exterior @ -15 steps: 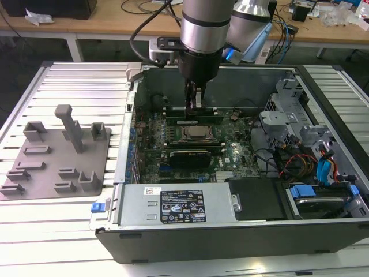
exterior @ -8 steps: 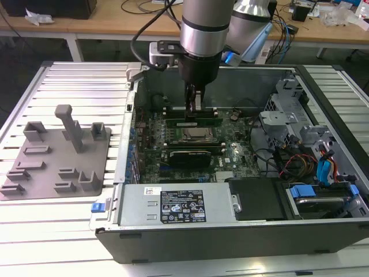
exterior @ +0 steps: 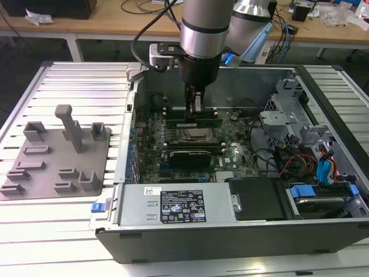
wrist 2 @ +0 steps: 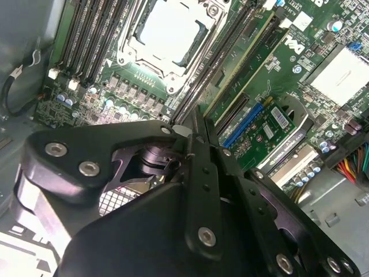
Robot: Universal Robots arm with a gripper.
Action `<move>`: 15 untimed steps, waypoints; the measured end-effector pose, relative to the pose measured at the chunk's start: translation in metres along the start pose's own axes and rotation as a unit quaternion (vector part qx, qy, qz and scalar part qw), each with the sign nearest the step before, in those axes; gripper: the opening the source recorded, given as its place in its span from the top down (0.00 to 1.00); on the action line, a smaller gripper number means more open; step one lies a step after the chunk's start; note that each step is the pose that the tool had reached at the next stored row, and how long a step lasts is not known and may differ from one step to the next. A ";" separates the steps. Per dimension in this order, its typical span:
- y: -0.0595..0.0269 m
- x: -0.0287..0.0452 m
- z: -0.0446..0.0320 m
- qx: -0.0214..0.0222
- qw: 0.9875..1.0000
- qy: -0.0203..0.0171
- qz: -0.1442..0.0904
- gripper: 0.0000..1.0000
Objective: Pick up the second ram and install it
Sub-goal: 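Insert the second ram into the second slot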
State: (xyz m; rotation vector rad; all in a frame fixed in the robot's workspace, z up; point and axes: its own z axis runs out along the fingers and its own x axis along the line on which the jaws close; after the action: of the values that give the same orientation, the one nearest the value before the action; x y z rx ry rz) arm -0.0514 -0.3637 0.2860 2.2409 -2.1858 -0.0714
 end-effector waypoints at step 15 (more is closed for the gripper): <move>-0.0005 0.0067 0.0155 0.000 1.000 0.000 0.000 0.91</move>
State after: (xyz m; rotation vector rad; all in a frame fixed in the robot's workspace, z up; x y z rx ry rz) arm -0.0514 -0.3701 0.2703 2.2410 -2.1859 -0.0714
